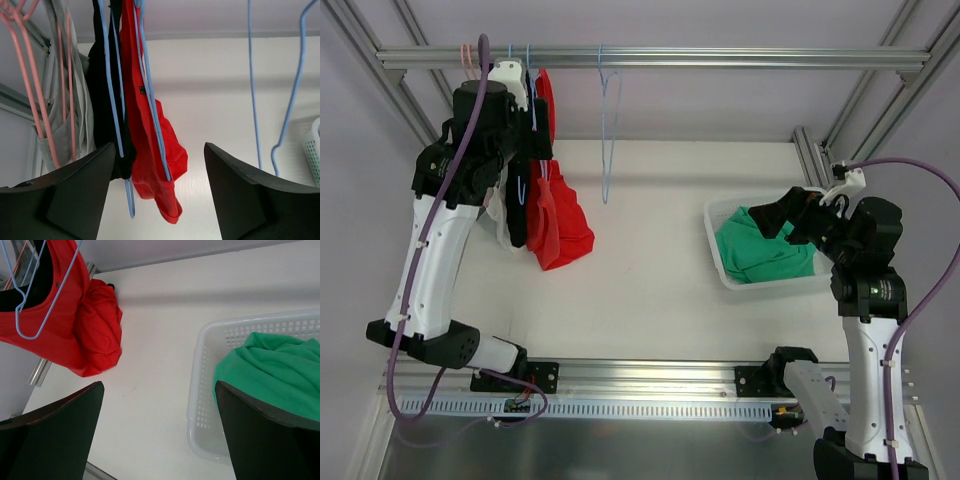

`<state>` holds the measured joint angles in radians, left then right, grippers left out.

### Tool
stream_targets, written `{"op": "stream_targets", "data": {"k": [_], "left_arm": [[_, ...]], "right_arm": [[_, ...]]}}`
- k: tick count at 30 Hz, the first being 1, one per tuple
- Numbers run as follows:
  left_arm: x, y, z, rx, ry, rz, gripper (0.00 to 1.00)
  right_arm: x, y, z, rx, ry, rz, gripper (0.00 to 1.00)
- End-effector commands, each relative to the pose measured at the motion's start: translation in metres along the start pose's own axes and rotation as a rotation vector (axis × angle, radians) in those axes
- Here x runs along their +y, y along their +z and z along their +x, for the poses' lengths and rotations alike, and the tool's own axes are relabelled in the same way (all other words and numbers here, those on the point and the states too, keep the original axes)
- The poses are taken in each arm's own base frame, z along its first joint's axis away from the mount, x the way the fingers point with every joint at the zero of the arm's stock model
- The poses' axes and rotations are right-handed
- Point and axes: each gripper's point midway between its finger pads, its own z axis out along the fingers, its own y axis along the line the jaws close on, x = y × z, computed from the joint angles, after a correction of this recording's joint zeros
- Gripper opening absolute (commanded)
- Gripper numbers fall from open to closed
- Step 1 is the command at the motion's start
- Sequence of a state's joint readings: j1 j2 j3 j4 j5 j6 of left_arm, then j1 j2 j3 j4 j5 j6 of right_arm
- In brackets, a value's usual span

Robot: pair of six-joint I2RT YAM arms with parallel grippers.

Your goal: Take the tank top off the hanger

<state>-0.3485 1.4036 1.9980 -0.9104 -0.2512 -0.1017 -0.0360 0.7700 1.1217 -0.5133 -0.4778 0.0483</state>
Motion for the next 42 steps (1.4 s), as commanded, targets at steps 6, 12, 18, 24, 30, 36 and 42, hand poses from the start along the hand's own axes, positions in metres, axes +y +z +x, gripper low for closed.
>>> {"op": "stream_targets", "data": {"k": [6, 12, 18, 24, 30, 36, 42], "left_arm": [[0.0, 0.041, 0.005, 0.067, -0.02, -0.025, 0.58], [0.006, 0.056, 0.01, 0.089, -0.025, -0.083, 0.51], [0.01, 0.068, 0.015, 0.106, -0.038, -0.11, 0.14], [0.003, 0.047, -0.007, 0.035, -0.068, -0.047, 0.0], [-0.017, 0.016, -0.043, -0.076, -0.087, 0.089, 0.0], [-0.029, -0.012, -0.05, -0.121, -0.134, 0.189, 0.0], [-0.032, -0.009, -0.03, -0.092, -0.17, 0.201, 0.0]], "right_arm": [[0.022, -0.003, -0.004, -0.022, 0.018, -0.111, 1.0], [0.019, -0.001, 0.001, -0.013, 0.027, -0.111, 0.99], [0.02, -0.001, 0.002, -0.019, 0.027, -0.118, 0.99], [0.022, -0.004, 0.001, -0.028, 0.033, -0.121, 1.0], [0.027, -0.003, -0.001, -0.041, 0.054, -0.154, 0.99], [0.03, -0.001, -0.002, -0.048, 0.067, -0.171, 0.99], [0.032, 0.001, -0.004, -0.051, 0.069, -0.189, 0.99]]}}
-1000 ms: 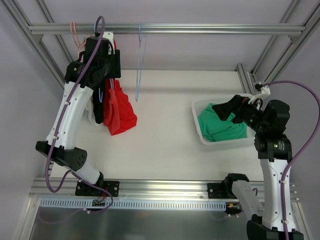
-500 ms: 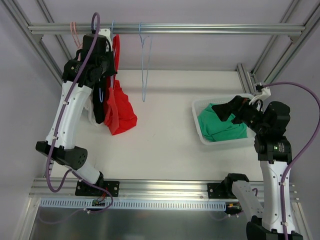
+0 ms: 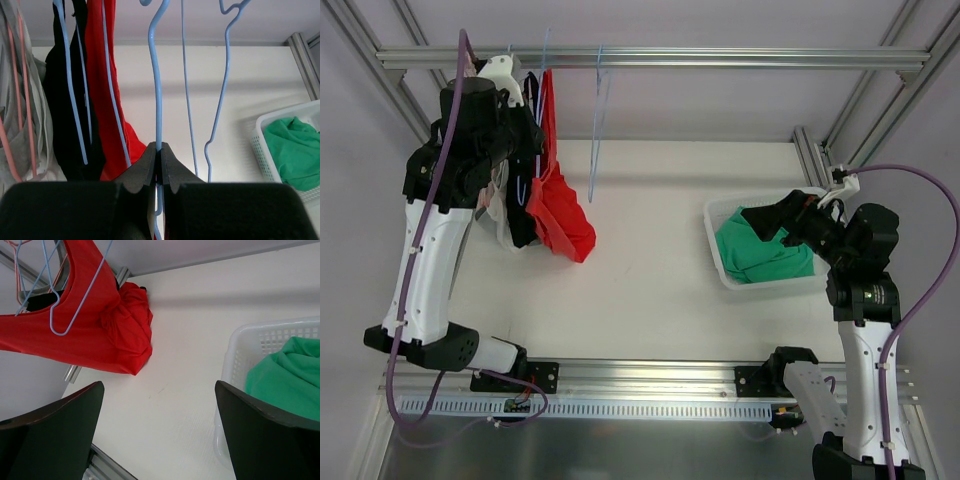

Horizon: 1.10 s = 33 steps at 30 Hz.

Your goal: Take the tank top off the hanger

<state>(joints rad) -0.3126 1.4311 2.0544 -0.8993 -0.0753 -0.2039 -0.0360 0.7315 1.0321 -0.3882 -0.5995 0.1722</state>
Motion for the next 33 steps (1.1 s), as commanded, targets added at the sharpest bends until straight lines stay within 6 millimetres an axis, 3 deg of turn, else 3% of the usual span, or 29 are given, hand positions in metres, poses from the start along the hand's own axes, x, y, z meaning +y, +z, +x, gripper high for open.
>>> {"op": "stream_targets", "data": {"k": [1, 4, 7, 12, 16, 21, 22, 23, 28, 31, 33], "left_arm": [[-0.009, -0.003, -0.013, -0.076, -0.043, 0.049, 0.0], [-0.013, -0.002, -0.007, -0.062, -0.069, 0.07, 0.0], [-0.022, -0.014, -0.002, -0.066, -0.108, 0.124, 0.0], [-0.03, -0.048, 0.012, -0.087, -0.146, 0.203, 0.0], [-0.035, -0.07, 0.033, -0.078, -0.18, 0.261, 0.0], [-0.034, -0.092, 0.084, -0.04, -0.178, 0.32, 0.0], [-0.034, -0.104, 0.089, -0.055, -0.172, 0.341, 0.0], [-0.031, -0.099, 0.111, -0.01, -0.172, 0.338, 0.0], [-0.04, -0.13, 0.165, 0.035, -0.192, 0.478, 0.0], [-0.042, -0.135, 0.205, 0.108, -0.235, 0.521, 0.0], [-0.044, -0.138, 0.223, 0.16, -0.261, 0.548, 0.0]], "right_arm": [[0.012, 0.001, -0.01, -0.028, -0.012, -0.058, 1.0], [0.012, 0.002, -0.008, -0.026, -0.007, -0.066, 0.99], [0.013, 0.002, -0.008, -0.027, -0.009, -0.07, 1.0], [0.016, 0.006, -0.006, -0.017, -0.001, -0.106, 1.0], [0.03, 0.011, -0.004, -0.005, -0.018, -0.22, 0.99], [0.047, 0.02, 0.015, 0.036, -0.046, -0.366, 1.0], [0.048, 0.022, 0.021, 0.052, -0.045, -0.378, 0.99], [0.058, 0.023, 0.026, 0.06, -0.064, -0.421, 1.0], [0.073, 0.038, 0.066, 0.116, -0.111, -0.517, 0.99], [0.087, 0.047, 0.097, 0.163, -0.132, -0.555, 0.99], [0.086, 0.062, 0.101, 0.127, -0.128, -0.523, 0.99]]}}
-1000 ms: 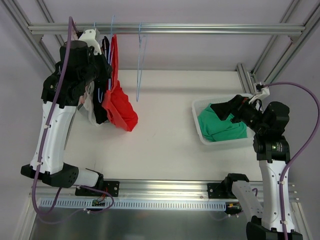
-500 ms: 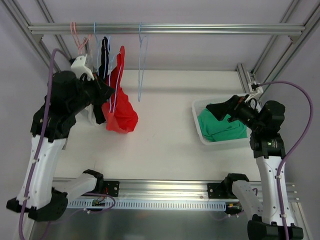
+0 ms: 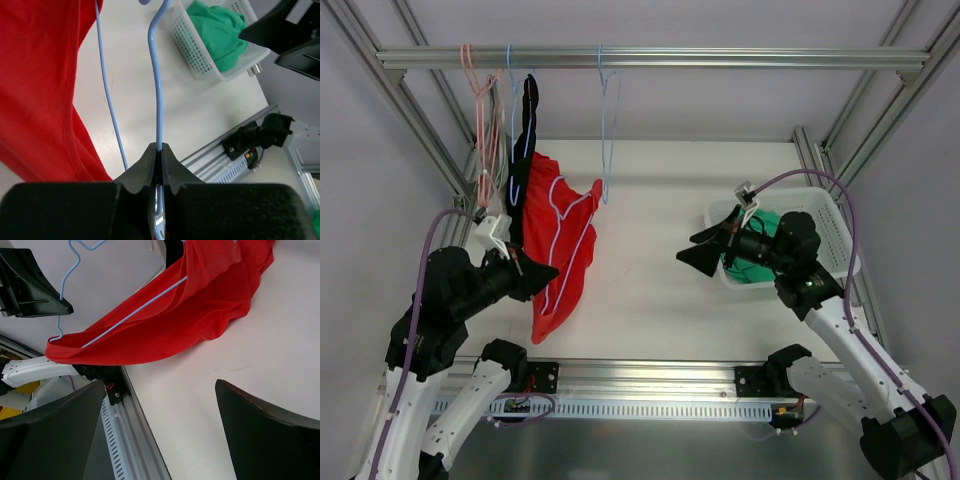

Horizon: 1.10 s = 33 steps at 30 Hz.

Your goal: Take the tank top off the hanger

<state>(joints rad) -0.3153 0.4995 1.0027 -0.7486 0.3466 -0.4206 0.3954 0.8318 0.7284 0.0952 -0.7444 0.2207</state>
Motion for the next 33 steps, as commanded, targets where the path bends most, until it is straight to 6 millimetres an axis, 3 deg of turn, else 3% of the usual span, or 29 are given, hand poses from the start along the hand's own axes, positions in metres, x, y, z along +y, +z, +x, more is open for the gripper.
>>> {"op": "stream_targets", "data": {"k": [1, 2, 4, 5, 7, 8, 11, 14, 18, 21, 24, 25, 29, 31, 33], "left_arm": [[-0.018, -0.002, 0.032, 0.086, -0.076, 0.14, 0.0], [-0.019, -0.001, 0.04, 0.115, -0.092, 0.156, 0.0], [-0.023, 0.001, 0.06, 0.197, -0.136, 0.215, 0.0], [-0.026, 0.0, 0.065, 0.22, -0.15, 0.234, 0.0], [-0.035, -0.007, 0.071, 0.249, -0.152, 0.299, 0.0], [-0.04, -0.01, 0.072, 0.254, -0.15, 0.324, 0.0], [-0.059, -0.023, 0.071, 0.291, -0.143, 0.422, 0.0], [-0.061, -0.024, 0.066, 0.281, -0.145, 0.418, 0.0], [-0.057, -0.019, 0.067, 0.289, -0.163, 0.398, 0.0], [-0.056, -0.019, 0.066, 0.284, -0.161, 0.391, 0.0], [-0.058, -0.02, 0.062, 0.277, -0.158, 0.392, 0.0], [-0.059, -0.021, 0.061, 0.273, -0.154, 0.394, 0.0], [-0.062, -0.022, 0.054, 0.254, -0.137, 0.394, 0.0], [-0.062, -0.022, 0.054, 0.257, -0.136, 0.398, 0.0], [-0.063, -0.023, 0.053, 0.258, -0.13, 0.403, 0.0]], "right_arm": [[-0.004, 0.025, 0.001, -0.081, -0.083, 0.004, 1.0], [-0.014, 0.034, -0.007, -0.143, -0.067, 0.049, 0.99], [-0.015, 0.05, 0.008, -0.136, -0.051, 0.043, 0.96], [-0.029, 0.062, 0.012, -0.142, -0.039, 0.094, 0.92], [-0.029, 0.08, 0.024, -0.112, -0.042, 0.097, 0.88], [-0.038, 0.094, 0.028, -0.109, -0.037, 0.121, 0.84], [-0.041, 0.122, 0.033, -0.102, -0.032, 0.097, 0.78], [-0.037, 0.142, 0.026, -0.113, -0.048, 0.084, 0.73], [-0.039, 0.161, 0.033, -0.091, -0.066, 0.081, 0.71], [-0.032, 0.168, 0.032, -0.09, -0.08, 0.058, 0.67], [-0.034, 0.172, 0.029, -0.094, -0.089, 0.064, 0.52], [-0.036, 0.173, 0.03, -0.09, -0.092, 0.068, 0.36], [-0.044, 0.169, 0.031, -0.092, -0.107, 0.113, 0.04], [-0.052, 0.162, 0.036, -0.076, -0.117, 0.16, 0.0], [-0.054, 0.15, 0.025, -0.101, -0.152, 0.199, 0.0]]}}
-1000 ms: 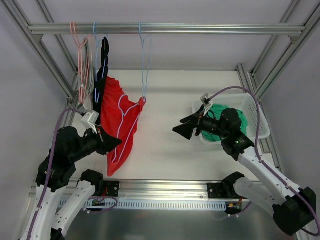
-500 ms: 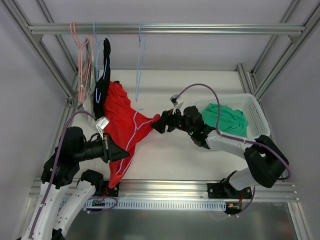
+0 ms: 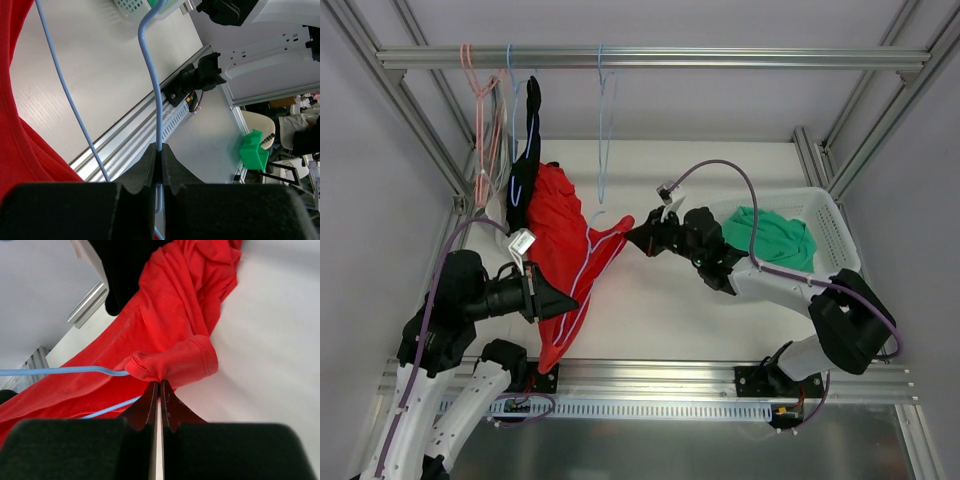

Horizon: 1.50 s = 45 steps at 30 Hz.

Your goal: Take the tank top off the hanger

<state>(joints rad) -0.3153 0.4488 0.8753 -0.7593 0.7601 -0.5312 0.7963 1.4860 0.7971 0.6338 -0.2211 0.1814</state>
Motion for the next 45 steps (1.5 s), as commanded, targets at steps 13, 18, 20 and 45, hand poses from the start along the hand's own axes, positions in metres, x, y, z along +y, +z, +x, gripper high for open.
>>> {"op": "stream_targets", "data": {"k": [13, 18, 20, 45], "left_arm": [[-0.079, -0.023, -0.01, 0.125, 0.194, 0.329, 0.0], [-0.137, -0.046, -0.063, -0.059, 0.401, 0.397, 0.0], [-0.161, -0.057, -0.078, -0.141, 0.45, 0.465, 0.0], [-0.178, -0.059, -0.221, -0.923, 0.65, 0.289, 0.0]], "right_arm": [[-0.074, -0.104, -0.127, -0.202, -0.137, 0.45, 0.0], [-0.047, -0.127, -0.144, -0.212, -0.142, 0.367, 0.0], [-0.011, -0.149, -0.17, -0.273, -0.151, 0.266, 0.0], [0.09, -0.163, -0.059, 0.129, -0.001, -0.194, 0.0]]}}
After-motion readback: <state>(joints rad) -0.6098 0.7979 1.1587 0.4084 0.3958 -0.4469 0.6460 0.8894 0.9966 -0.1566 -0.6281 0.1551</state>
